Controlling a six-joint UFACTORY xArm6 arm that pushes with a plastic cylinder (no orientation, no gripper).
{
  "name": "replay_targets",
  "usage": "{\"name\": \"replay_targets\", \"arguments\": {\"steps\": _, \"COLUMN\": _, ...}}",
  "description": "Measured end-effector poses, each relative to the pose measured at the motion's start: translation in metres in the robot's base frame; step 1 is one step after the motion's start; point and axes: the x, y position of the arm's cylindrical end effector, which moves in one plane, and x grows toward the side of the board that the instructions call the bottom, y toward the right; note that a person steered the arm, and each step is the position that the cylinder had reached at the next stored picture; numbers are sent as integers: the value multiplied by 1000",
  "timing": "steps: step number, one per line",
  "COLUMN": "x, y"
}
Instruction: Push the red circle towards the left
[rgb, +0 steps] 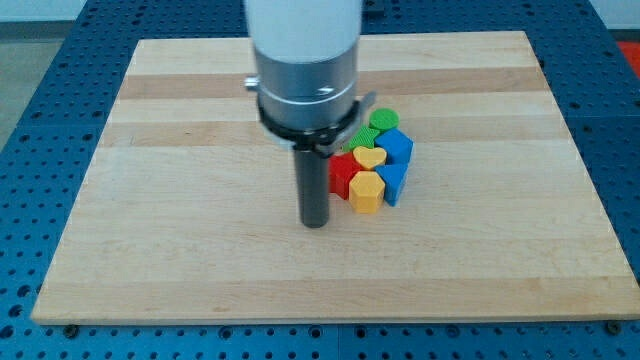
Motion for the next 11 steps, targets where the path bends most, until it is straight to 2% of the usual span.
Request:
{"name": "replay_targets", "arguments": {"steps": 1, "x": -10, "y": -44}}
{"name": "replay_targets", "arguments": {"steps": 2, "x": -50, "y": -78}}
{"name": "replay_targets", "arguments": {"steps": 3, "x": -108, "y": -92}}
{"name": "replay_targets", "arguments": {"steps": 4, "x": -159, "y": -61}}
{"name": "replay_targets", "arguments": {"steps": 5, "x": -179, "y": 10}}
{"name": "replay_targets", "arguments": {"steps": 6, "x": -179, "y": 77}}
{"name": "replay_targets", "arguments": {"steps": 7, "x": -170, "y": 110}}
{"name": "replay_targets", "arguments": {"steps": 9, "x": -162, "y": 77}}
{"name": "replay_targets", "arguments": {"steps": 11, "x": -146, "y": 73}}
